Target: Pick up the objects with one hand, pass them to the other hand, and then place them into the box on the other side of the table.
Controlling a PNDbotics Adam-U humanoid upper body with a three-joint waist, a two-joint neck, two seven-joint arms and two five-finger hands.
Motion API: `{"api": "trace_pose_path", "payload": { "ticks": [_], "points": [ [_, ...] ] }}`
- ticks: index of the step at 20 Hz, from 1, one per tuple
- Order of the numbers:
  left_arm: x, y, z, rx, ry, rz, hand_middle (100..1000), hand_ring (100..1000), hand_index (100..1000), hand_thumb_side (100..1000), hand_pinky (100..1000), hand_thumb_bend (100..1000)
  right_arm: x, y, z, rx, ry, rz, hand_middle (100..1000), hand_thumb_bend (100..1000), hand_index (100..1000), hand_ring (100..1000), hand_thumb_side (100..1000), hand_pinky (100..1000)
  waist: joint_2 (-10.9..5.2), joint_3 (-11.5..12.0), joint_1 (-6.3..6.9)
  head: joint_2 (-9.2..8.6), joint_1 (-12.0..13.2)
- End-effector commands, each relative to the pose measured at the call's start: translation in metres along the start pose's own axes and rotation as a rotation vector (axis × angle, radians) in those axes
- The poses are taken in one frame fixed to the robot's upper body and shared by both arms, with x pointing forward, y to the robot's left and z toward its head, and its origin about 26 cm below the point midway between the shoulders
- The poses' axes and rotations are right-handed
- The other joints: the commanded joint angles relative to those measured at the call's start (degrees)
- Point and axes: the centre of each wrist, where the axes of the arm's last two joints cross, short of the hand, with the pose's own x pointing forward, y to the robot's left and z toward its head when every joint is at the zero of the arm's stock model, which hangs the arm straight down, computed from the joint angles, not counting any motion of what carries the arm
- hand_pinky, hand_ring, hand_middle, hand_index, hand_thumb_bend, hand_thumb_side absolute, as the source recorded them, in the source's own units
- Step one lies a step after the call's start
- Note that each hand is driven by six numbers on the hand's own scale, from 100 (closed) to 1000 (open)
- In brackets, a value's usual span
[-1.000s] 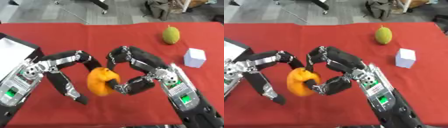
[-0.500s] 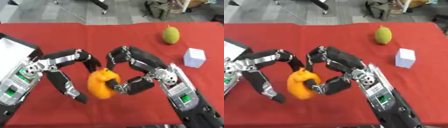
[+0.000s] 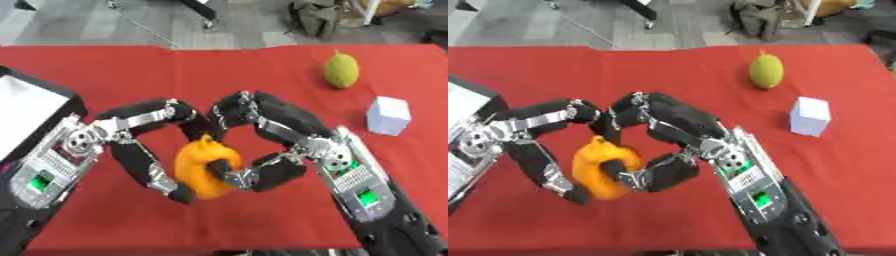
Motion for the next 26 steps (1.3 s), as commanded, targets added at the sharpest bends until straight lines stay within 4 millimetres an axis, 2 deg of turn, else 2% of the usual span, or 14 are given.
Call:
{"api": "trace_pose_path", "payload": {
  "ticks": [1,3,5,11,16,18,22,23,26],
  "points": [
    [0.004,0.004,-0.002,-0.009,-0.001,-0.025,484,517,701,442,689,777,0.008,-0.008,-0.007,-0.017,-0.041,0.017,446,100,430,575,179,740,-0.74,-0.1,0.04,-0.14,0.0],
    [0.003,0.002,-0.003,-0.017,0.004,-0.021,444,482,667,444,670,735,0.008,-0.008,-0.007,-0.015,-0.041,0.016,446,100,430,575,179,741,-0.73,0.0,0.04,-0.14,0.0],
    [0.002,0.002,-0.003,-0.016,0.009,-0.017,352,406,586,430,622,633,0.008,-0.008,-0.007,-0.014,-0.041,0.016,446,100,430,575,178,743,-0.73,0.0,0.06,-0.14,0.1],
    [0.001,0.002,-0.002,0.016,0.009,0.033,244,312,477,394,574,450,0.007,-0.009,-0.006,-0.015,-0.036,0.019,450,100,434,573,179,744,-0.79,0.0,0.02,-0.14,0.0],
    [0.0,0.004,-0.001,0.086,-0.002,0.079,203,275,433,375,549,396,0.007,-0.009,-0.003,-0.006,-0.03,0.025,487,100,484,578,192,756,-0.83,0.0,-0.04,-0.14,-0.2],
    [0.0,0.005,0.0,0.119,-0.007,0.091,198,273,429,378,549,382,0.006,-0.009,-0.001,0.003,-0.025,0.028,507,100,509,585,232,762,-0.84,0.0,-0.06,-0.14,-0.2],
    [0.0,0.009,0.006,0.16,-0.004,0.086,194,271,424,387,551,366,0.005,-0.01,0.005,0.031,0.001,0.043,571,100,615,622,319,775,-0.9,-0.2,-0.09,-0.14,-0.3],
    [-0.001,0.01,0.008,0.168,0.001,0.084,194,271,424,388,551,366,0.005,-0.011,0.007,0.047,0.014,0.055,590,114,641,632,349,782,-0.92,-0.2,-0.08,-0.14,-0.4],
    [-0.004,0.012,0.016,0.209,0.021,0.083,192,269,421,390,549,368,0.004,-0.015,0.015,0.103,0.065,0.096,678,229,759,690,460,805,-0.97,-0.3,-0.09,-0.14,-0.7]
  ]
}}
